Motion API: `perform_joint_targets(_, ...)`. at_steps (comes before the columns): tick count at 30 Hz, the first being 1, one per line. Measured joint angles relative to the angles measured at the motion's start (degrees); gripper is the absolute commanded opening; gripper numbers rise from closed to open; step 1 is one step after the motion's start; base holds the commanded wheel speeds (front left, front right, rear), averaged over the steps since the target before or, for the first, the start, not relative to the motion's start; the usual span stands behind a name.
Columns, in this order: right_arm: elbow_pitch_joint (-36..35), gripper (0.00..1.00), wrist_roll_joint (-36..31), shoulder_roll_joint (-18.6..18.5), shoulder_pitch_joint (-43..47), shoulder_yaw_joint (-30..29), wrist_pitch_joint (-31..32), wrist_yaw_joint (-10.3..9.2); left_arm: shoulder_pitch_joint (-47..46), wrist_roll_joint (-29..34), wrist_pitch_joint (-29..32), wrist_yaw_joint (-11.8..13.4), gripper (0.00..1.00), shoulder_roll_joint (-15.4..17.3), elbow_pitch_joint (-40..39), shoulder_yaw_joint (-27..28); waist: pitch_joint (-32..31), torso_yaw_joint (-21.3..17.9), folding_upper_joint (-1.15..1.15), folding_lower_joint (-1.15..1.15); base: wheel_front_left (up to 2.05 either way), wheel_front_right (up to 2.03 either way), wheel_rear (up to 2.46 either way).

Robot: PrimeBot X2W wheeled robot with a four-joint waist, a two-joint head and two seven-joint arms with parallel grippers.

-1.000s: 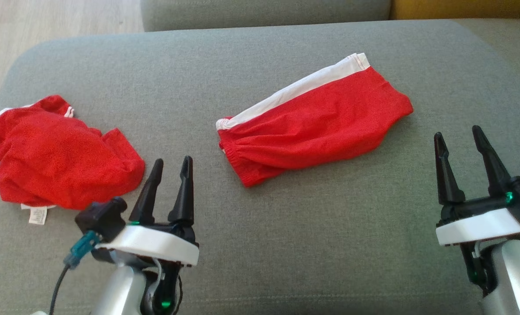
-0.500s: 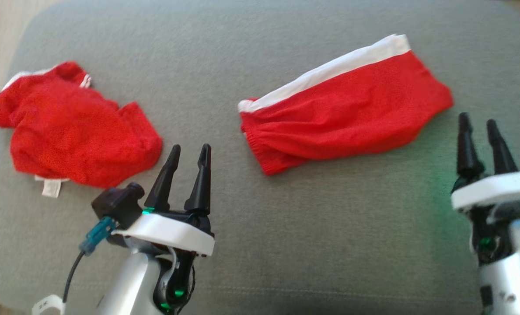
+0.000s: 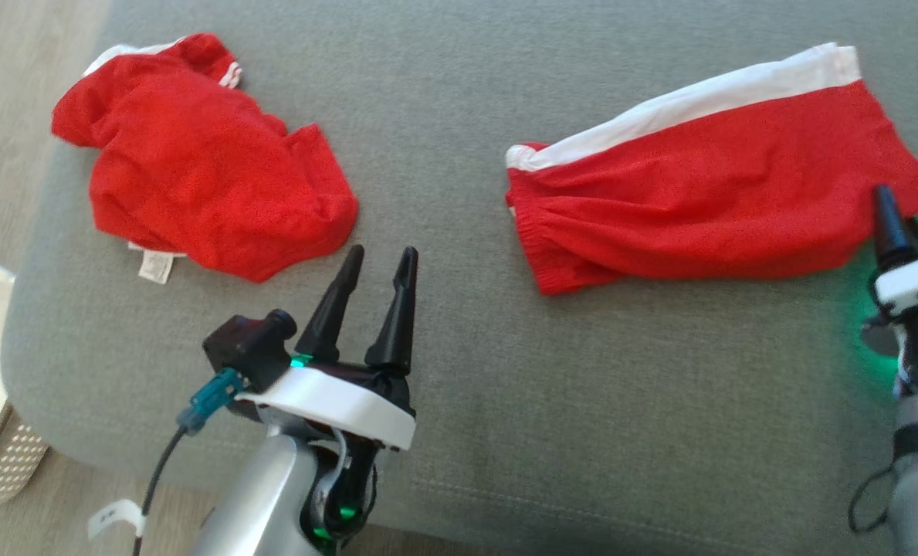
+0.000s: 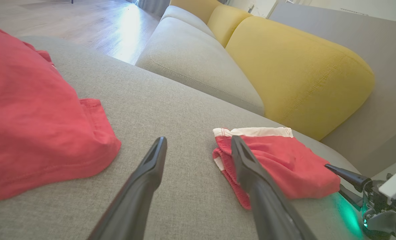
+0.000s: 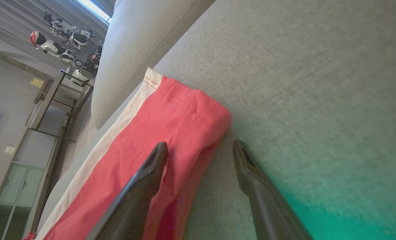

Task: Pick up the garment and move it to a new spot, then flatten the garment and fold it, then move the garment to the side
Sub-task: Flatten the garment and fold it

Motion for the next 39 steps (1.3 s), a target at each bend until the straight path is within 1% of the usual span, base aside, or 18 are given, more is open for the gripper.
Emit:
perform_joint_targets(5,3.69,1.0,-0.96,-0.1,-4.86,-3.57,3.87,0.0,-0.09,-0.46,0.01,0.67,1.0,0.0,0.34,-1.54,0.8,1.61,0.0,0.0,0.0,0.0,0.0)
perform_joint_targets(9,5.31,1.0,-1.9,-0.08,-7.26,-4.36,5.32,0.0,-0.1,-0.8,0.0,0.98,1.0,0.0,0.33,-2.63,1.29,2.04,0.0,0.0,0.0,0.0,0.0)
perform_joint_targets(14,6.69,1.0,-2.91,-0.09,-8.99,-4.41,6.57,0.0,-0.31,-0.97,0.0,1.01,1.0,0.0,0.31,-2.64,1.44,2.23,0.0,0.0,0.0,0.0,0.0)
perform_joint_targets(15,6.97,0.29,-2.96,-0.09,-9.09,-4.32,6.71,0.0,-0.42,-0.97,0.0,1.01,1.0,0.0,0.31,-2.64,1.35,2.23,0.0,0.0,0.0,0.0,0.0)
perform_joint_targets(16,7.12,0.0,-3.25,-0.11,-9.09,-4.2,6.7,0.0,-0.53,-0.97,0.01,1.01,1.0,0.0,0.31,-2.63,1.21,2.23,0.0,0.0,0.0,0.0,0.0)
perform_joint_targets(19,7.34,0.0,-3.74,0.0,-8.99,-3.0,5.94,0.0,-0.87,-2.32,0.0,1.0,1.0,-0.01,0.27,-2.57,0.7,2.17,0.0,0.0,0.0,0.0,0.0)
perform_joint_targets(25,6.11,0.0,-1.94,0.1,-7.4,-1.86,0.37,0.0,-1.06,-2.6,0.0,0.97,1.0,-0.01,0.37,-2.53,-0.51,1.33,0.0,0.01,0.0,0.0,0.0)
perform_joint_targets(28,6.13,0.0,-1.66,-0.09,-5.77,-3.13,-3.56,0.0,-1.05,-1.46,0.0,0.94,1.0,-0.01,0.66,-2.33,-1.26,0.41,0.0,0.0,0.0,0.0,0.0)
perform_joint_targets(32,6.05,0.0,-1.91,-0.35,-4.48,-5.59,-7.58,0.0,-1.03,-1.71,0.0,0.42,1.0,-0.01,1.22,-2.35,-2.24,-1.03,0.0,0.0,0.0,0.0,0.0)
perform_joint_targets(34,6.03,0.0,-3.55,-0.56,-3.78,-7.25,-10.07,0.0,-1.02,-1.71,0.01,0.43,1.0,-0.01,1.44,-2.25,-2.81,-1.77,0.0,0.0,0.0,0.0,0.0)
perform_joint_targets(36,6.05,0.0,-7.91,-1.58,-2.47,-8.5,-12.96,0.0,-0.98,-1.71,0.01,0.42,1.0,-0.01,1.57,-2.15,-3.39,-2.57,0.0,0.0,0.0,0.0,0.0)
perform_joint_targets(38,6.43,0.0,-9.68,-1.53,-1.58,-11.47,-14.24,0.0,-0.88,-1.69,0.0,0.4,1.0,-0.01,1.75,-2.0,-3.9,-3.51,0.0,0.0,0.0,0.0,0.0)
perform_joint_targets(39,7.09,0.0,-11.65,-0.99,-1.07,-12.84,-14.48,0.0,-0.73,-1.31,0.0,0.37,1.0,-0.01,1.85,-1.66,-4.25,-4.51,0.0,0.0,0.0,0.0,0.0)
